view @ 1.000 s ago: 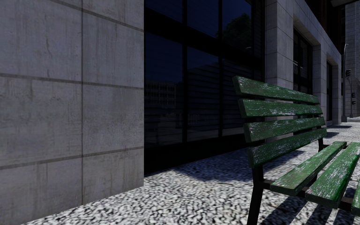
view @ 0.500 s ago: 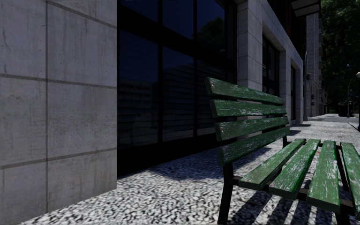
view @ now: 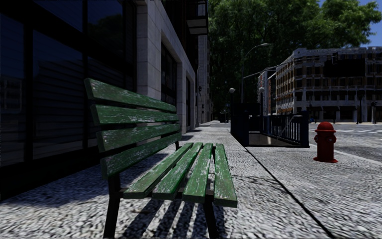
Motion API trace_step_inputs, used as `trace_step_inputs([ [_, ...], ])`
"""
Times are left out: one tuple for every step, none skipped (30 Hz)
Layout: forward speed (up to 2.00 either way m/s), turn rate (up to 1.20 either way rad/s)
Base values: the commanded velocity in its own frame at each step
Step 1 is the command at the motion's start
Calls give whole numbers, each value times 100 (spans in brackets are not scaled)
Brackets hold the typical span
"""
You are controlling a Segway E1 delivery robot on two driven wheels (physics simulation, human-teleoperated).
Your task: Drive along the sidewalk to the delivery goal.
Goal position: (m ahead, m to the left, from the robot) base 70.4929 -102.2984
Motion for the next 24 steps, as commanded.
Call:
trace_step_inputs([
  [0,-120],
  [0,-120],
  [0,-120],
  [0,-120],
  [0,-120],
  [0,-120],
  [0,-120],
  [0,-120],
  [0,-120],
  [0,-120],
  [0,-120],
  [0,-120],
  [0,-120],
  [0,-120],
  [0,-120],
  [0,-116],
  [0,-116],
  [0,0],
  [0,0],
  [0,0],
  [0,0],
  [0,0],
  [0,0],
  [86,0],
])
